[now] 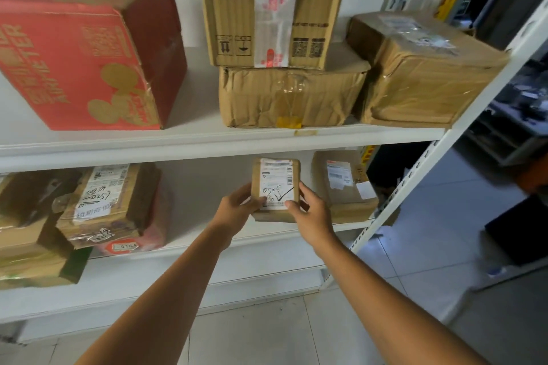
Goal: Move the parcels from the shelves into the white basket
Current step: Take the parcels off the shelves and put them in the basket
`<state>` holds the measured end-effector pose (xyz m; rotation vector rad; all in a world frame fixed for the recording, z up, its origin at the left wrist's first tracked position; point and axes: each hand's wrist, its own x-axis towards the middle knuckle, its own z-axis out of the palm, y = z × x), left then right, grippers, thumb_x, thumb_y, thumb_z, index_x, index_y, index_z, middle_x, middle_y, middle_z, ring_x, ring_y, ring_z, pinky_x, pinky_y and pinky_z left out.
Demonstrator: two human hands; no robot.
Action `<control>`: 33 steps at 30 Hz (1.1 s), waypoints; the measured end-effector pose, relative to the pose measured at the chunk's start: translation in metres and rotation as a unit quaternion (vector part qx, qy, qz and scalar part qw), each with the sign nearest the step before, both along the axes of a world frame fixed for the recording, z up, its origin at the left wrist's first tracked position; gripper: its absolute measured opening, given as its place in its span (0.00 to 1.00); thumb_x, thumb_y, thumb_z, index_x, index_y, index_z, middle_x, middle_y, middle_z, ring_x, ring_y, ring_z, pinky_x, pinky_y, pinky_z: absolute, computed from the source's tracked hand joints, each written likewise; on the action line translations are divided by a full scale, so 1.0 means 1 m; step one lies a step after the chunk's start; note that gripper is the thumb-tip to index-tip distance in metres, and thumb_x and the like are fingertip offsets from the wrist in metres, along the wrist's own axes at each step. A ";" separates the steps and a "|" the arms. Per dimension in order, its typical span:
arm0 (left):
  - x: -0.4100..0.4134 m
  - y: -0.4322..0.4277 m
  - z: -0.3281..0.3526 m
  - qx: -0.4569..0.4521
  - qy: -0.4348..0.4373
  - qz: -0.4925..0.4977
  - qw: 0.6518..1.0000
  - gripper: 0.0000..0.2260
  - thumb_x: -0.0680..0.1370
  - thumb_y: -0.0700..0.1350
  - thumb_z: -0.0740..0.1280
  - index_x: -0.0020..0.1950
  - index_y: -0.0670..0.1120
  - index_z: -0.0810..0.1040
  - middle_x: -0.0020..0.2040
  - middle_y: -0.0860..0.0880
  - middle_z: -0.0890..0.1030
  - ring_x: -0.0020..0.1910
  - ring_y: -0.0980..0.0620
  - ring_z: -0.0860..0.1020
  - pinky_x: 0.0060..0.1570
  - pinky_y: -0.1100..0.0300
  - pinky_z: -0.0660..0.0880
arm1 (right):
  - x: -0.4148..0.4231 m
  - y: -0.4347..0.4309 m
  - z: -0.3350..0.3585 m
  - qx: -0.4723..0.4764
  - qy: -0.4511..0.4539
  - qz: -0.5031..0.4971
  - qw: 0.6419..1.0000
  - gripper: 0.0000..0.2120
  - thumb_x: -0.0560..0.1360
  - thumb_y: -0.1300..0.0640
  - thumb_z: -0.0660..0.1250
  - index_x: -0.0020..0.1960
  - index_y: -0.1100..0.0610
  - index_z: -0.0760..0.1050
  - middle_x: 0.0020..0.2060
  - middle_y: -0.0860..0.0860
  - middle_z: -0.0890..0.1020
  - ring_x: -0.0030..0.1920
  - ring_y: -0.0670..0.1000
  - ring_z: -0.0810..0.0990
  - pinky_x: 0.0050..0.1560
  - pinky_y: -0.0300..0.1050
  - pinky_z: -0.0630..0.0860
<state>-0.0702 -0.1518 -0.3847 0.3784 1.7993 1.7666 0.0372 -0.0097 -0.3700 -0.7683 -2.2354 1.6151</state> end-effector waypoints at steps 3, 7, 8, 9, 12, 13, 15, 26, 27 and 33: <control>0.012 0.048 0.011 0.010 0.027 -0.051 0.998 0.19 0.75 0.41 0.70 0.54 0.66 0.80 0.54 0.58 0.83 0.54 0.57 0.80 0.53 0.61 0.75 | 0.016 0.045 0.006 -0.024 0.019 -0.030 0.999 0.23 0.77 0.63 0.67 0.71 0.55 0.71 0.60 0.50 0.81 0.60 0.48 0.79 0.60 0.43 0.76; 0.025 0.118 0.014 0.012 0.026 -0.063 0.998 0.19 0.74 0.40 0.71 0.52 0.67 0.80 0.55 0.58 0.83 0.54 0.53 0.81 0.55 0.56 0.77 | 0.033 0.111 0.009 -0.038 0.017 -0.062 0.997 0.18 0.77 0.63 0.66 0.67 0.54 0.75 0.54 0.44 0.82 0.53 0.39 0.80 0.52 0.31 0.75; 0.027 0.134 0.014 0.009 0.023 -0.063 0.998 0.18 0.74 0.41 0.72 0.54 0.64 0.80 0.56 0.56 0.83 0.53 0.53 0.81 0.54 0.54 0.77 | 0.036 0.126 0.009 -0.039 0.010 -0.073 0.997 0.16 0.78 0.62 0.66 0.65 0.51 0.76 0.50 0.39 0.82 0.49 0.35 0.79 0.46 0.26 0.74; 0.029 0.149 0.013 0.006 0.019 -0.062 0.998 0.17 0.74 0.42 0.73 0.58 0.60 0.80 0.57 0.54 0.82 0.53 0.52 0.81 0.54 0.52 0.77 | 0.039 0.140 0.008 -0.036 0.003 -0.087 0.996 0.14 0.78 0.60 0.66 0.62 0.48 0.77 0.46 0.34 0.81 0.47 0.33 0.79 0.42 0.23 0.72; 0.033 0.188 0.006 -0.031 0.030 -0.055 0.998 0.17 0.74 0.45 0.73 0.62 0.53 0.78 0.58 0.52 0.82 0.56 0.49 0.80 0.59 0.47 0.76 | 0.041 0.172 0.000 -0.035 -0.012 -0.120 0.992 0.12 0.78 0.57 0.66 0.60 0.47 0.76 0.41 0.30 0.80 0.47 0.33 0.79 0.39 0.23 0.70; 0.032 0.198 0.002 -0.046 0.039 -0.053 0.997 0.17 0.74 0.45 0.72 0.63 0.51 0.77 0.58 0.51 0.81 0.57 0.47 0.80 0.60 0.45 0.75 | 0.040 0.178 -0.003 -0.038 -0.025 -0.121 0.992 0.13 0.78 0.55 0.67 0.62 0.47 0.75 0.44 0.32 0.80 0.48 0.35 0.79 0.41 0.26 0.69; 0.029 0.210 -0.005 -0.073 0.047 -0.049 0.995 0.20 0.74 0.48 0.72 0.65 0.49 0.76 0.60 0.49 0.80 0.58 0.45 0.79 0.59 0.44 0.75 | 0.036 0.185 -0.010 -0.052 -0.050 -0.114 0.991 0.13 0.77 0.53 0.68 0.61 0.44 0.74 0.48 0.36 0.80 0.49 0.37 0.77 0.42 0.30 0.68; 0.014 0.170 0.013 -0.287 0.193 -0.148 0.926 0.21 0.78 0.53 0.65 0.70 0.51 0.71 0.58 0.47 0.81 0.50 0.49 0.79 0.45 0.65 0.75 | 0.044 0.182 0.018 0.142 -0.162 -0.075 0.974 0.12 0.79 0.53 0.63 0.61 0.53 0.76 0.53 0.50 0.82 0.49 0.52 0.80 0.45 0.44 0.75; 0.015 0.156 0.019 -0.304 0.210 -0.149 0.917 0.21 0.78 0.53 0.65 0.70 0.51 0.71 0.61 0.47 0.80 0.54 0.48 0.79 0.50 0.62 0.74 | 0.048 0.177 0.023 0.175 -0.169 -0.064 0.968 0.10 0.79 0.54 0.62 0.59 0.53 0.76 0.52 0.50 0.81 0.48 0.53 0.79 0.45 0.44 0.74; 0.035 0.054 0.051 -0.369 0.233 -0.066 0.897 0.19 0.78 0.52 0.65 0.70 0.51 0.72 0.63 0.46 0.78 0.61 0.46 0.76 0.58 0.59 0.71 | 0.062 0.126 0.047 0.318 -0.195 0.028 0.927 0.18 0.78 0.52 0.63 0.67 0.54 0.73 0.62 0.53 0.78 0.61 0.57 0.77 0.57 0.48 0.74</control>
